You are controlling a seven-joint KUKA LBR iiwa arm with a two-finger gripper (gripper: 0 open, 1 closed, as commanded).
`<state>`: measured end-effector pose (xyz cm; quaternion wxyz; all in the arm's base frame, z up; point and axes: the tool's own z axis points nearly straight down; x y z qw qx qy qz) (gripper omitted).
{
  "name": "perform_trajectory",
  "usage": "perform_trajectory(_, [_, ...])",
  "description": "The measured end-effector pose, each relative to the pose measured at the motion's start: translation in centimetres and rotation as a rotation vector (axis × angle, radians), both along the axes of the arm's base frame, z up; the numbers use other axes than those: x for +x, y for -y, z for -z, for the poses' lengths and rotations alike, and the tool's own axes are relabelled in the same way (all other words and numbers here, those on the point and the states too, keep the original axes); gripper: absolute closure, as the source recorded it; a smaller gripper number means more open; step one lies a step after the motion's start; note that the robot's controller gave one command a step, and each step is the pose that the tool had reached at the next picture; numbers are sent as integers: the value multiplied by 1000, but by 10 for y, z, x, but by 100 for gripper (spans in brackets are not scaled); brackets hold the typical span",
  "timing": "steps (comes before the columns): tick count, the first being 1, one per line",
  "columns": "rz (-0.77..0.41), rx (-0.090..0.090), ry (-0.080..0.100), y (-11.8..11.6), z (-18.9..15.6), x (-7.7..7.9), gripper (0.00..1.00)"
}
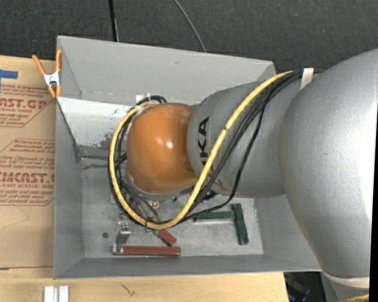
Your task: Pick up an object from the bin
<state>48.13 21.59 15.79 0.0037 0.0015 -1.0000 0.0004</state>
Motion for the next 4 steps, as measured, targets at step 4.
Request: perform_trajectory(4, [-122,1,9,67,57,-1,0])
